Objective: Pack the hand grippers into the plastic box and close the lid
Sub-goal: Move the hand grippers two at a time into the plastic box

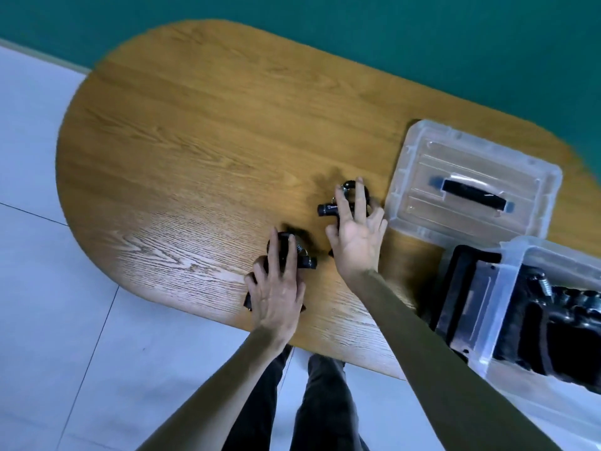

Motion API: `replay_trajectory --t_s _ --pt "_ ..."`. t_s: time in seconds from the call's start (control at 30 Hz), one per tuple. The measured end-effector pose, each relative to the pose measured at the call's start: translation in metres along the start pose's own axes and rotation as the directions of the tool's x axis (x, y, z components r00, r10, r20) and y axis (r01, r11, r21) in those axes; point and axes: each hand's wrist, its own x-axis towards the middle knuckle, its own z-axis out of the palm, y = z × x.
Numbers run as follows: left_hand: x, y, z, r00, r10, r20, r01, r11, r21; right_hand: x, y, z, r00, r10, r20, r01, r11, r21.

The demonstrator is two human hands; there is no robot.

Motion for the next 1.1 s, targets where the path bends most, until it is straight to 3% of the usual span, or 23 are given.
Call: replay_trajectory --t_s 0.3,0.6,0.93,1.1 --pt "0.001 0.044 -0.069 0.986 -0.040 -0.160 0.030 0.998 -0.062 -0.050 0.004 -0.077 0.992 -0.083 -0.093 0.084 0.996 0.011" --pt "-0.024 0.157 -0.118 0.973 0.016 -0.229 -0.023 0.999 -0.028 -0.085 0.077 -0.175 0.970 -0.008 -0.242 0.018 0.999 0.040" --pt "-0.078 0.305 -0.092 0.962 0.218 -0.166 -0.229 0.972 -0.050 -0.169 0.216 -0.201 0.882 0.294 -0.368 -0.276 0.956 0.101" --pt "-0.095 0.348 -0.064 0.955 0.265 -0.134 -0.271 0.962 -0.034 -0.193 0.267 -0.190 0.852 0.357 -0.384 -0.344 0.933 0.107"
